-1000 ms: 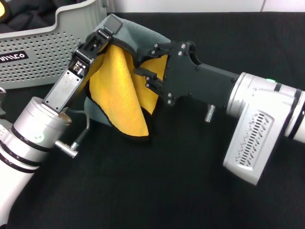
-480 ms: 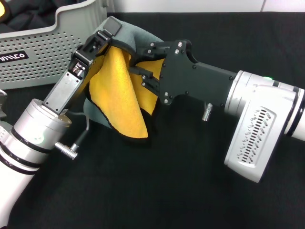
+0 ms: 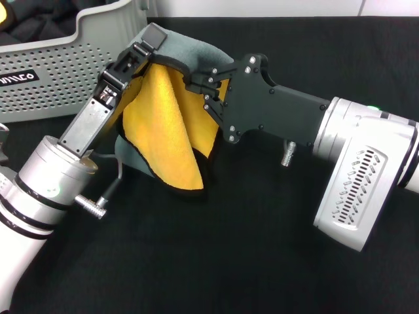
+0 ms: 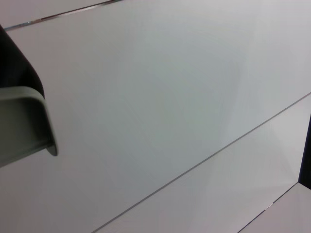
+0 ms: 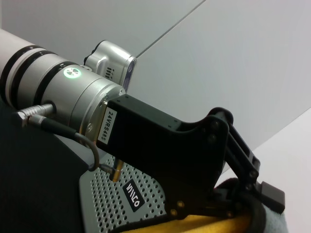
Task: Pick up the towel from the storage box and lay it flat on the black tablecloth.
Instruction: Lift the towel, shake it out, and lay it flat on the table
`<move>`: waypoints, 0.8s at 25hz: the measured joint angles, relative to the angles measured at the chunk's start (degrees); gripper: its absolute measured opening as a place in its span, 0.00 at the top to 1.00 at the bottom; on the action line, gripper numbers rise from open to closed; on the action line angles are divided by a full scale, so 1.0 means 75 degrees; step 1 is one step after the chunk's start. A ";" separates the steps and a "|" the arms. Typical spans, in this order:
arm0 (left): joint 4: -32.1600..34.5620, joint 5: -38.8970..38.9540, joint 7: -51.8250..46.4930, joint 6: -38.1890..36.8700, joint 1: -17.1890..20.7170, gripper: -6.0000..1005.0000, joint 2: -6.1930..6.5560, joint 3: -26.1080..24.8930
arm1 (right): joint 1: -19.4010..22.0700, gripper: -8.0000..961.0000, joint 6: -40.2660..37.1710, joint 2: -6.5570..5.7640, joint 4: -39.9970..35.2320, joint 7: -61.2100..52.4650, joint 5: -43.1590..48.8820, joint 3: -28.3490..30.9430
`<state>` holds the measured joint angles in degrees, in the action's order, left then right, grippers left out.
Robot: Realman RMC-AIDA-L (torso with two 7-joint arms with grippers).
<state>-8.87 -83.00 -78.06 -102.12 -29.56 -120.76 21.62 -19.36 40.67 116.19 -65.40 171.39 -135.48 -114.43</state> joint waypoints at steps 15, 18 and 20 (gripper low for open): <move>0.0030 0.0014 -0.0007 0.0093 0.0047 0.98 0.0000 -0.0022 | 0.0777 0.99 0.0693 -0.0003 -0.0238 -0.0011 0.0088 0.0048; 0.0033 0.0017 -0.0008 0.0093 0.0049 0.98 0.0000 -0.0023 | 0.0829 0.99 0.0742 -0.0011 -0.0160 -0.0012 0.0088 0.0059; 0.0035 0.0023 -0.0009 0.0093 0.0051 0.98 0.0000 -0.0024 | 0.0859 0.98 0.0777 -0.0012 -0.0126 -0.0012 0.0085 0.0059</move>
<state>-8.61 -82.83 -78.13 -101.42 -29.18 -120.76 21.44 -12.92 46.50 116.10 -66.35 171.30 -134.84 -113.99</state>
